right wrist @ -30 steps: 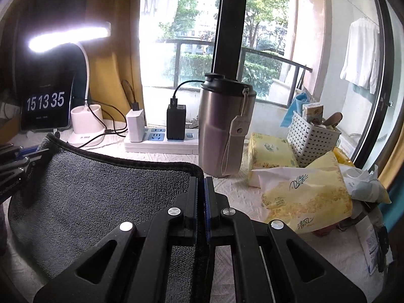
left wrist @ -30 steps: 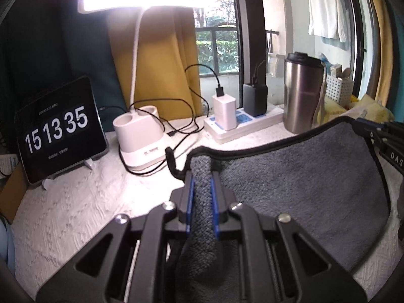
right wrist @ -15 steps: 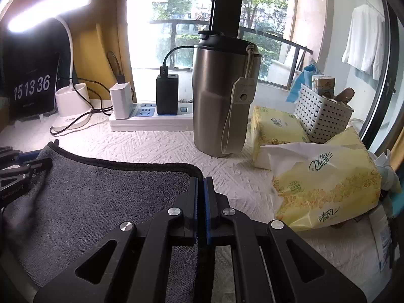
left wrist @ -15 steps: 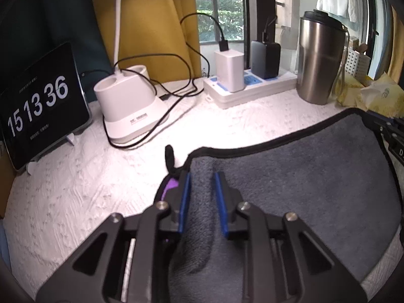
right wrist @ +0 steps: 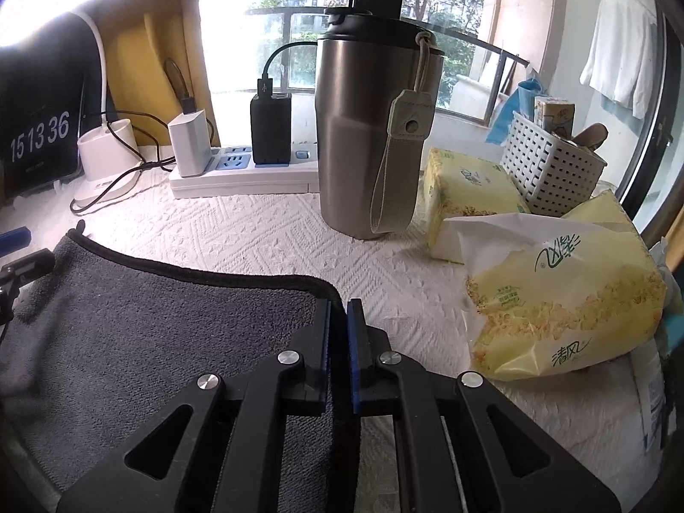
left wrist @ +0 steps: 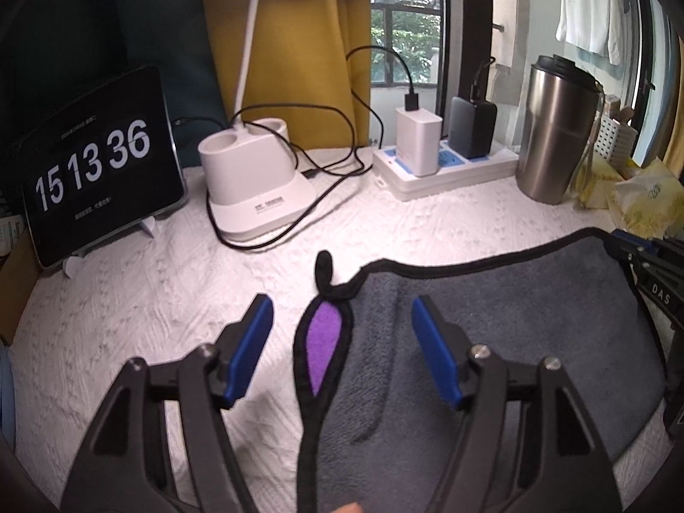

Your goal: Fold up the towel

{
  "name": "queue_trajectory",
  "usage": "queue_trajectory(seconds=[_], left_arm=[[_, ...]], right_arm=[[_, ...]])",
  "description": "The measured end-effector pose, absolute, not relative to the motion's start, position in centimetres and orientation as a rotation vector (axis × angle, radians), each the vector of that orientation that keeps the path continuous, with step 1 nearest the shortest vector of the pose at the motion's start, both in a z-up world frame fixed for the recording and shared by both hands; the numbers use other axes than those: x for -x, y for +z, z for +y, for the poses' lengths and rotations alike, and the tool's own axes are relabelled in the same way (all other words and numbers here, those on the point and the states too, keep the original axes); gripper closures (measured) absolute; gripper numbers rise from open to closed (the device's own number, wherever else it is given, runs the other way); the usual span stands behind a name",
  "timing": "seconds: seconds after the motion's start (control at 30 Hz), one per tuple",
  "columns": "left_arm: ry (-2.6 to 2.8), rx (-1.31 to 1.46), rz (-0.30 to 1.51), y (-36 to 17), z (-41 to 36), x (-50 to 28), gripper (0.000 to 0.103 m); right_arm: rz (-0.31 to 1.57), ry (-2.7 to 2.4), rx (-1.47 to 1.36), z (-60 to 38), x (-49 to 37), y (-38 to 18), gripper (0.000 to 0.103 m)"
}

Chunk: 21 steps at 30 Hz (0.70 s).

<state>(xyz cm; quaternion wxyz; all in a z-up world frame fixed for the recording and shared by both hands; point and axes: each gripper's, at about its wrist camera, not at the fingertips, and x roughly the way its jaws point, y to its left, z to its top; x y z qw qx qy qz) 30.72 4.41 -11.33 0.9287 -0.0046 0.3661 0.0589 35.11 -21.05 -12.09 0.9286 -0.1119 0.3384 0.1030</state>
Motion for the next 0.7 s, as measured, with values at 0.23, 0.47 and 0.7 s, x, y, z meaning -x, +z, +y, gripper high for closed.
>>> queue_trajectory(seconds=[0.23,0.47,0.7], left_arm=[[0.126,0.014,0.734,-10.4,4.3,-29.5,0.034],[0.116,0.021,0.711,-9.4,4.1,-28.3,0.034],[0.102,0.023,0.691,-8.5,3.8,-26.6,0.033]], right_arm=[[0.680,0.202,0.227,-21.2,-34.2,-11.3,0.072],[0.655,0.204,0.219,-21.4,-32.9,-10.0,0.071],[0.642,0.209,0.213,-21.3,-31.2,-9.1,0.071]])
